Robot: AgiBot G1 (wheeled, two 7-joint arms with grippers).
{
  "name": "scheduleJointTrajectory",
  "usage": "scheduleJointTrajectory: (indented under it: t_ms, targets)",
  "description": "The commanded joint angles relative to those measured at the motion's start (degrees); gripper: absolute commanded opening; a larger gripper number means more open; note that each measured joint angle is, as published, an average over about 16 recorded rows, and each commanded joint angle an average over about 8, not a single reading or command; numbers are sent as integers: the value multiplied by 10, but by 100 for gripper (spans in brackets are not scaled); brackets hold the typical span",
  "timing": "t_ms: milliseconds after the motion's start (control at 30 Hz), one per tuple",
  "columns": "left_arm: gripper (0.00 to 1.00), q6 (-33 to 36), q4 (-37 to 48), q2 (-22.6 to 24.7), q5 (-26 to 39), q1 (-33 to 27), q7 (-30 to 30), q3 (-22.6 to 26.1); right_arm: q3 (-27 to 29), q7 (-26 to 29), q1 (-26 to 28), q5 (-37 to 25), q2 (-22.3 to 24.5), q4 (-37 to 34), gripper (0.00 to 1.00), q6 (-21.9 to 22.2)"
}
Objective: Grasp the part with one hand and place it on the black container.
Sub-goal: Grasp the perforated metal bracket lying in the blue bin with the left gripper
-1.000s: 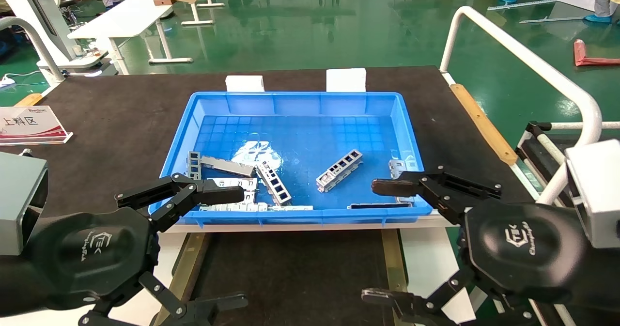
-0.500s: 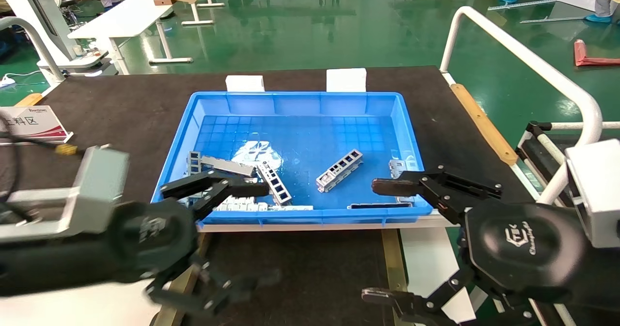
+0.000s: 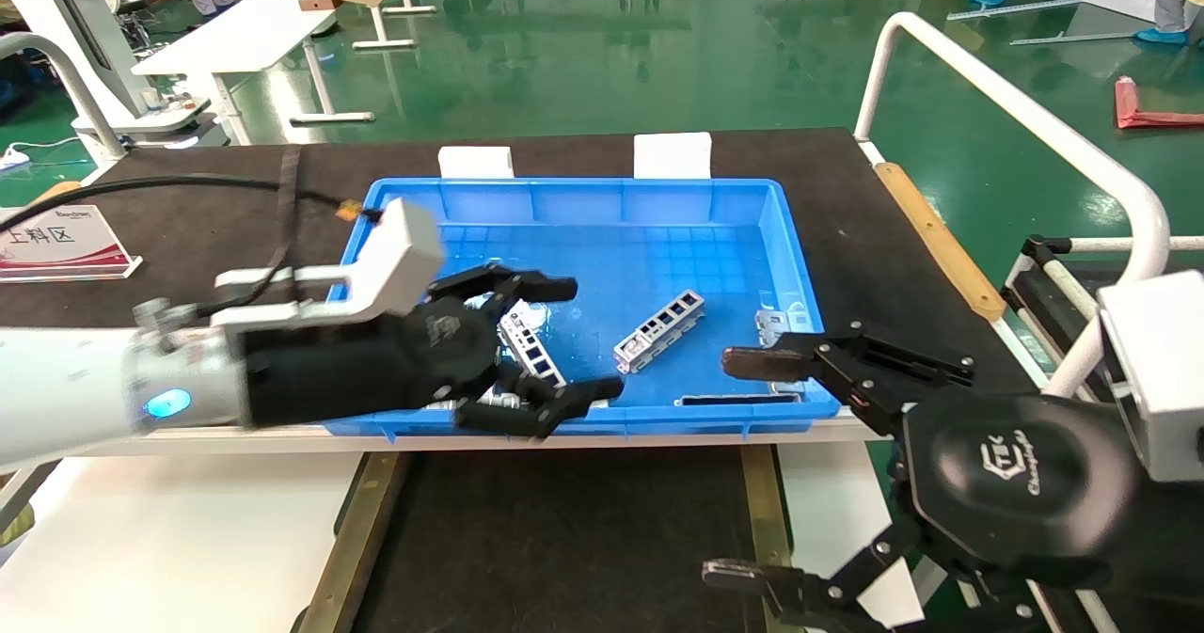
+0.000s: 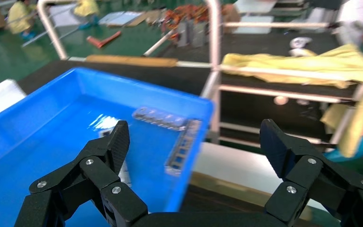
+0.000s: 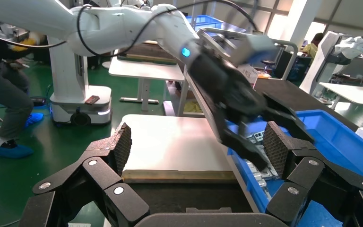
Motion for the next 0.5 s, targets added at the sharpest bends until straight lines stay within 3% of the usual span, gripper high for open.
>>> scheduleJointTrajectory:
  t_ms: [33,500]
  targets:
    - [100,-16,28,22,21,-17,2,10,0,0,0,0,0,0,100,0]
    - [100,-107,261,160,89,-101,76,42,0,0,0,0,0,0,100,0]
